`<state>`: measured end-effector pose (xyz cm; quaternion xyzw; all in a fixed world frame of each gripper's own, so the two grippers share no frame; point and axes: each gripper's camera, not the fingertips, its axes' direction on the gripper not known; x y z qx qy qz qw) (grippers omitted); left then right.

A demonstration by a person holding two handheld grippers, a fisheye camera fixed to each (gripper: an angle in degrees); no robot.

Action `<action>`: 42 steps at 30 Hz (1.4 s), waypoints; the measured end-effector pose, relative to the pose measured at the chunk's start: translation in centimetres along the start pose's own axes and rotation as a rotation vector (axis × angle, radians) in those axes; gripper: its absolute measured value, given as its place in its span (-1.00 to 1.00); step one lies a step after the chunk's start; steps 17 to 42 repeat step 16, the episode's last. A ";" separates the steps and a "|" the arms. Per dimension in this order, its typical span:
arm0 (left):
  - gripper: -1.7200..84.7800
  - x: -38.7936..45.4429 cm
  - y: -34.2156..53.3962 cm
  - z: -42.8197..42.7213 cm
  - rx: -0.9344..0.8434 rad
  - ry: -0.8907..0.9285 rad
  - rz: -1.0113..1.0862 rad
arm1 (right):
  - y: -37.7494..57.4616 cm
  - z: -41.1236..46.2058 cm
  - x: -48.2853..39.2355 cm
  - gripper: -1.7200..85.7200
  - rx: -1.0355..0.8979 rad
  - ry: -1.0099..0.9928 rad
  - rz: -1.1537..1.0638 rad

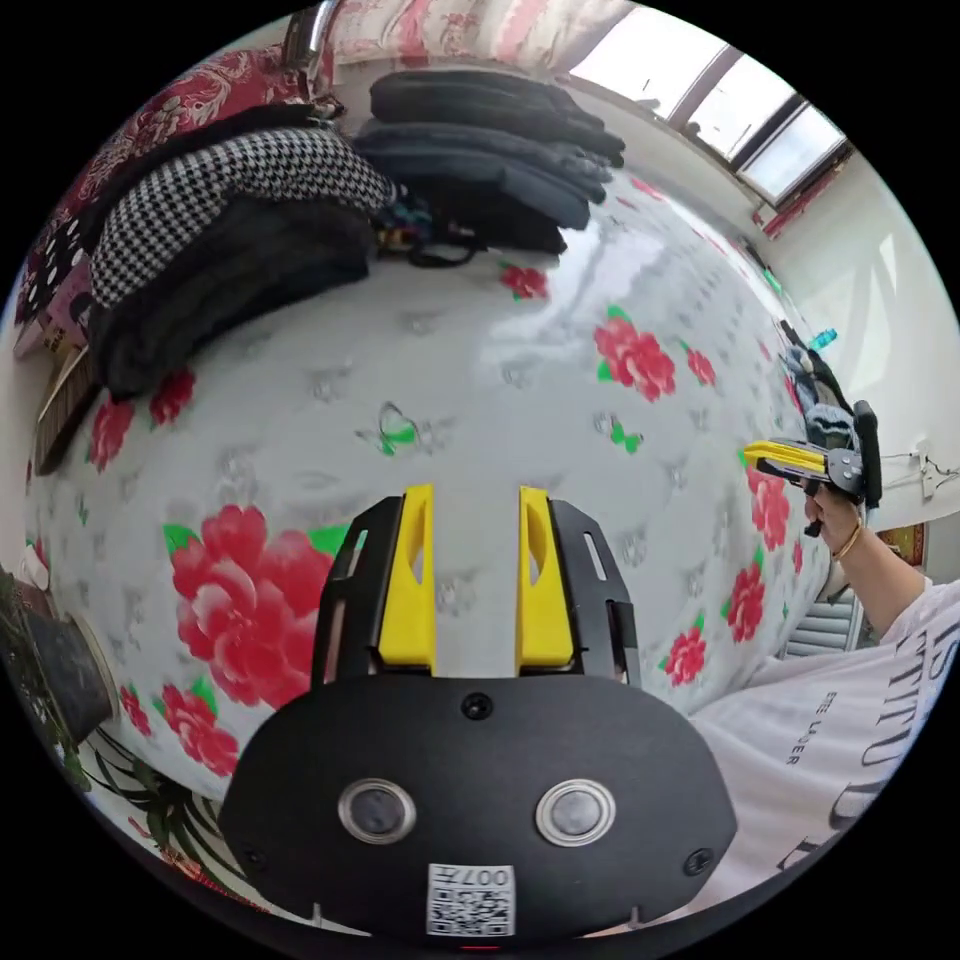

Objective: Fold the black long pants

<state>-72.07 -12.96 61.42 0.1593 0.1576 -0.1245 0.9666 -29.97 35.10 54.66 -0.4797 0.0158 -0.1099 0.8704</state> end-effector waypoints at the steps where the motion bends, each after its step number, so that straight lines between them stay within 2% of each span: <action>1: -0.69 1.1 1.2 0.7 -0.027 0.009 0.008 | 3.5 0.7 -1.6 -0.90 -0.077 0.066 -0.016; 6: -0.70 12.7 5.7 5.2 -0.175 0.015 0.211 | 12.7 0.9 -6.6 -0.92 -0.145 0.137 0.061; 8: -0.70 16.4 5.5 6.6 -0.206 0.015 0.289 | 14.3 0.6 -7.7 -0.91 -0.021 0.114 0.186; 11: -0.71 21.7 5.0 8.9 -0.246 -0.092 0.414 | 14.4 -0.1 -7.5 -0.90 0.018 -0.011 0.332; 14: -0.74 24.6 4.7 11.1 -0.284 -0.158 0.427 | 16.3 -2.5 -6.0 -0.89 0.119 0.057 0.490; 16: -0.74 25.3 4.8 11.9 -0.284 -0.186 0.410 | 18.4 -4.1 -4.5 -0.88 0.179 0.119 0.575; 42: -0.74 25.3 4.8 11.9 -0.284 -0.186 0.410 | 18.4 -4.1 -4.5 -0.88 0.179 0.119 0.575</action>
